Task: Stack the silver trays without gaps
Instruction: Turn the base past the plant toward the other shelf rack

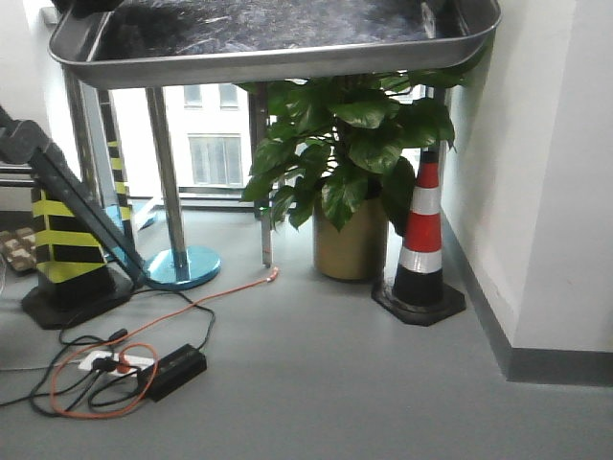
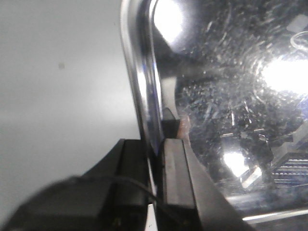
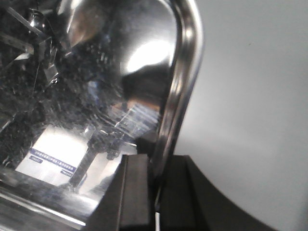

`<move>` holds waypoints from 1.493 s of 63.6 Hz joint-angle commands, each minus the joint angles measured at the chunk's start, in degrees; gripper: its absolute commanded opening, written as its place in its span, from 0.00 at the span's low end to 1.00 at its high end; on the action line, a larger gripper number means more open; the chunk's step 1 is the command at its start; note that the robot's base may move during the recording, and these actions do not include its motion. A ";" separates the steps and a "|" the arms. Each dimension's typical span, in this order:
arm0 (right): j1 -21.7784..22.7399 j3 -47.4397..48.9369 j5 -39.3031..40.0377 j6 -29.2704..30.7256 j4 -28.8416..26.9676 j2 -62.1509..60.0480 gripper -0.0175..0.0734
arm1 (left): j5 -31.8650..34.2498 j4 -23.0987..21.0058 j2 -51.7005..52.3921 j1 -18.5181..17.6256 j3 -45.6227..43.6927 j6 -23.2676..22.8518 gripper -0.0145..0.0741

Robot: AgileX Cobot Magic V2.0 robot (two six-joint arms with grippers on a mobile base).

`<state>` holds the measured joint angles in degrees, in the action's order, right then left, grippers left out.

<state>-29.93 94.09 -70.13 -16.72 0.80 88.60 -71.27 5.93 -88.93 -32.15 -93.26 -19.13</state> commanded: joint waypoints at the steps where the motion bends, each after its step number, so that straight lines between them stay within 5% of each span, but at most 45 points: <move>1: -0.25 1.69 3.37 1.03 0.55 -3.01 0.25 | -3.06 0.90 2.11 -0.35 -1.80 1.44 0.11; 95: -0.25 1.69 3.37 1.03 0.55 -3.01 0.25 | -3.06 1.17 2.11 -0.35 -1.80 1.44 0.11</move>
<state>-29.93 94.09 -70.13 -16.72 0.80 88.60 -71.27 6.02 -88.93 -32.15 -93.26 -19.13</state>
